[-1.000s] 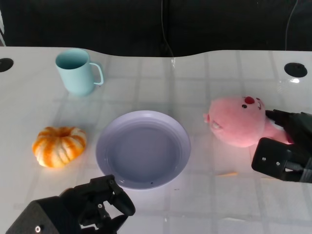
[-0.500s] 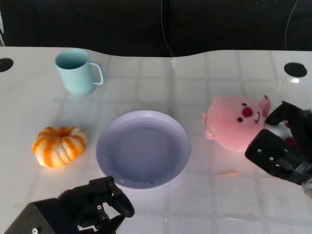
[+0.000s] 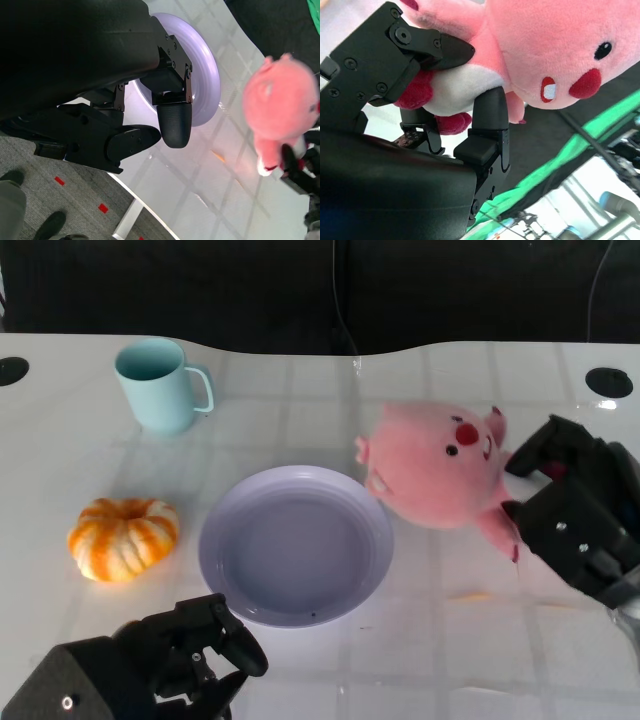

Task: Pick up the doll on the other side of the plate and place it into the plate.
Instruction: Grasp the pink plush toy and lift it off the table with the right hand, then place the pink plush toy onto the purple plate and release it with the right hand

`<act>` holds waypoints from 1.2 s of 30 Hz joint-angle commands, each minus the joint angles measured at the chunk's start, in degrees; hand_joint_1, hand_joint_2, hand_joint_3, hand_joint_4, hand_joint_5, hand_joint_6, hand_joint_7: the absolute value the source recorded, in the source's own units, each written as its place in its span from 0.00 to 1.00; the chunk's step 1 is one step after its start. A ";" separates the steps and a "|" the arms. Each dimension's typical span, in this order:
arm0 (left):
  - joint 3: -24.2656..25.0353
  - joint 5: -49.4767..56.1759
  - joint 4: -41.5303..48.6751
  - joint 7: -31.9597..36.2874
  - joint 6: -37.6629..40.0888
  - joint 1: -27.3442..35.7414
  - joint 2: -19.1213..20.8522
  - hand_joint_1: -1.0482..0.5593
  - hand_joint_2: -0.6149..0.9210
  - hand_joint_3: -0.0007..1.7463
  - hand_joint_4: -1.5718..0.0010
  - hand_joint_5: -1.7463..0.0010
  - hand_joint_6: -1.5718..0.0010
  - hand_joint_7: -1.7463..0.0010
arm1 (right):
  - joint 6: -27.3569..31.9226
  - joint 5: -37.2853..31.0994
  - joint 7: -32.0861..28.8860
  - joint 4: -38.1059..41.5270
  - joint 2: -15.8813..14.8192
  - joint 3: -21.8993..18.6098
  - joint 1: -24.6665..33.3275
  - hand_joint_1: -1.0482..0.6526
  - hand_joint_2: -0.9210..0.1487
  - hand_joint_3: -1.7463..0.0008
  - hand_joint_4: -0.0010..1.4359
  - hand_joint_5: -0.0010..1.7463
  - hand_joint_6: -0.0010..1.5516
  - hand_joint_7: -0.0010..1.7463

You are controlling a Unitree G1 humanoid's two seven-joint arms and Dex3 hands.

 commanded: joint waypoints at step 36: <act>-5.59 5.34 -0.94 1.63 -1.22 0.05 -0.73 0.56 1.00 0.26 0.65 0.11 0.64 0.21 | -2.74 -12.29 12.44 5.52 6.60 19.61 -10.29 0.32 0.01 0.86 0.15 0.30 0.18 0.02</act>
